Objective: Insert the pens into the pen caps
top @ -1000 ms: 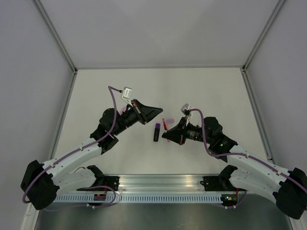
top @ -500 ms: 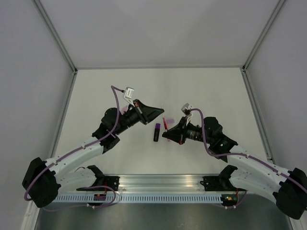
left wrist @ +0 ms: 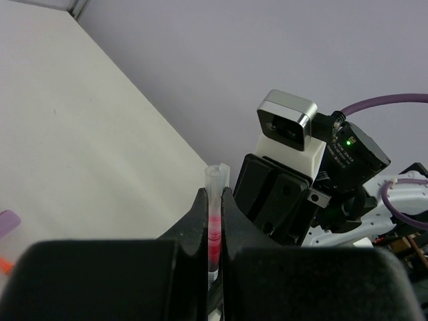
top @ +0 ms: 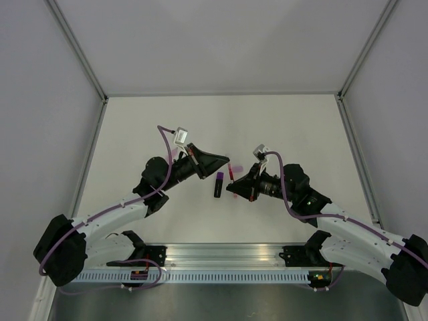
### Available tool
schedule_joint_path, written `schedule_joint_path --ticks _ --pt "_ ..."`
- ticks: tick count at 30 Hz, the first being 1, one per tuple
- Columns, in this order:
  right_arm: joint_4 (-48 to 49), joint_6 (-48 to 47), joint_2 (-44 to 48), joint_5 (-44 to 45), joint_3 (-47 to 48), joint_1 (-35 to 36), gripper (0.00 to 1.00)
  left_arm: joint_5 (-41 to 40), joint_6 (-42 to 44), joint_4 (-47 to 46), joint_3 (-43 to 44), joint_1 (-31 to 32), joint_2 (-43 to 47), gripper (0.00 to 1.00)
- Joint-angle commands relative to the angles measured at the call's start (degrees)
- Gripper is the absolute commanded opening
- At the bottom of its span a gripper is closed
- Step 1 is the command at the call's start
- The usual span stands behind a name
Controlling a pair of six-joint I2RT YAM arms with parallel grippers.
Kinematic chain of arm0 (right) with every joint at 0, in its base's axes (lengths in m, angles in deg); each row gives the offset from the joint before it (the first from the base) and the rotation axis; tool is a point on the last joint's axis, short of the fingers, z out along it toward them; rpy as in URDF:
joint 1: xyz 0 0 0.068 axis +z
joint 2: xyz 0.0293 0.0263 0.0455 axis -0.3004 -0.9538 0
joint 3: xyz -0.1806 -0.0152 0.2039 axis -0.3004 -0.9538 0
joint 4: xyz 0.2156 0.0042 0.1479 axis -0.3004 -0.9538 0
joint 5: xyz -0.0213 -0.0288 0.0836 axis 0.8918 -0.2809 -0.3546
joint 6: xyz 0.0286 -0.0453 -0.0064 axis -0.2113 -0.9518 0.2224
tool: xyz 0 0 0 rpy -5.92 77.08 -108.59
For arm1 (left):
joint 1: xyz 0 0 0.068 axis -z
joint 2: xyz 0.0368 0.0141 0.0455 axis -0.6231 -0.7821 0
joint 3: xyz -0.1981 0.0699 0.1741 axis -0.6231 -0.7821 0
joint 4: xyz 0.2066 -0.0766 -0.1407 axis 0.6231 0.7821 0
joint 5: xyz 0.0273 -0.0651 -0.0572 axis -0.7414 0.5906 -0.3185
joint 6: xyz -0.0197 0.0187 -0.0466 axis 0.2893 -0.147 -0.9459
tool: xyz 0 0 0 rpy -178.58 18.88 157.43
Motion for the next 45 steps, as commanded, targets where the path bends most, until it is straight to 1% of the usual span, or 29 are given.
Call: schedule_joint_path --ticks 1,3,4,6,7,9,10,13,15,16,17,23,29,31,35,38,40,42,43,44,45 --pt "4.8 0.3 0.7 3.1 1.3 -0.3 0.00 9.9 1.5 -5.5 -1.0 0.5 -2.1 0.02" --pt "4.8 0.1 0.8 2.6 1.2 -0.2 0.00 11.6 1.2 -6.1 -0.6 0.5 -3.0 0.04" --pt "4.8 0.1 0.8 2.4 1.2 -0.3 0.00 11.8 1.3 -6.0 -0.7 0.5 -3.1 0.09" --pt "4.8 0.0 1.1 1.8 1.2 -0.3 0.00 11.6 1.5 -5.9 -1.0 0.5 -2.9 0.15" --pt "4.8 0.0 1.1 1.4 1.2 -0.3 0.00 11.3 1.7 -5.1 -1.1 0.5 -2.6 0.21" --pt "4.8 0.0 0.8 0.8 1.3 -0.3 0.00 10.1 2.0 -4.2 -0.9 0.5 -1.8 0.27" --pt "4.9 0.0 0.8 0.3 1.3 -0.3 0.00 9.4 2.2 -3.0 -0.8 0.5 -1.5 0.33" --pt "5.0 0.0 0.6 -1.1 1.5 -0.3 0.00 7.9 2.8 0.1 0.4 0.5 -0.7 0.45" --pt "5.0 0.2 0.5 -1.2 1.5 -0.3 0.00 7.2 3.7 2.1 1.6 0.5 -0.6 0.50" --pt "5.0 0.3 0.2 -1.2 1.5 -0.3 0.00 6.3 4.1 3.0 2.1 0.5 -0.2 0.55" --pt "5.0 0.4 0.1 -1.5 1.5 -0.3 0.00 5.8 4.7 4.8 2.8 0.5 -0.1 0.57" --pt "5.1 0.6 -0.8 -3.2 1.9 -0.3 0.00 4.2 6.0 8.9 5.7 0.5 0.4 0.65" --pt "5.2 0.6 -0.9 -4.0 1.9 0.0 0.00 3.8 6.5 10.7 8.7 0.5 0.1 0.67" --pt "5.2 0.6 -1.1 -4.7 2.1 0.1 0.00 3.3 6.7 12.6 9.6 0.5 -0.1 0.66" --pt "5.1 0.6 -1.2 -4.8 2.2 0.3 0.00 3.5 7.1 13.2 10.5 0.5 -0.5 0.65" --pt "5.1 0.5 -1.2 -5.1 2.2 0.5 0.00 3.5 7.2 13.3 10.4 0.5 -0.7 0.63" --pt "5.0 0.5 -1.4 -5.1 2.2 0.6 0.00 3.9 7.3 13.2 10.2 0.5 -0.9 0.54" --pt "5.1 0.6 -1.3 -4.9 2.3 0.7 0.00 4.7 7.0 12.8 9.9 0.5 -1.3 0.41" --pt "5.2 0.5 -1.3 -4.7 2.3 0.7 0.00 5.7 6.7 12.6 9.4 0.5 -1.7 0.25" --pt "5.1 0.5 -1.2 -4.4 2.4 0.7 0.00 6.2 5.9 11.2 8.9 0.5 -1.8 0.17" --pt "3.7 0.2 -1.1 -4.3 3.6 0.7 0.00 7.0 5.2 10.0 8.3 0.5 -2.1 0.07"
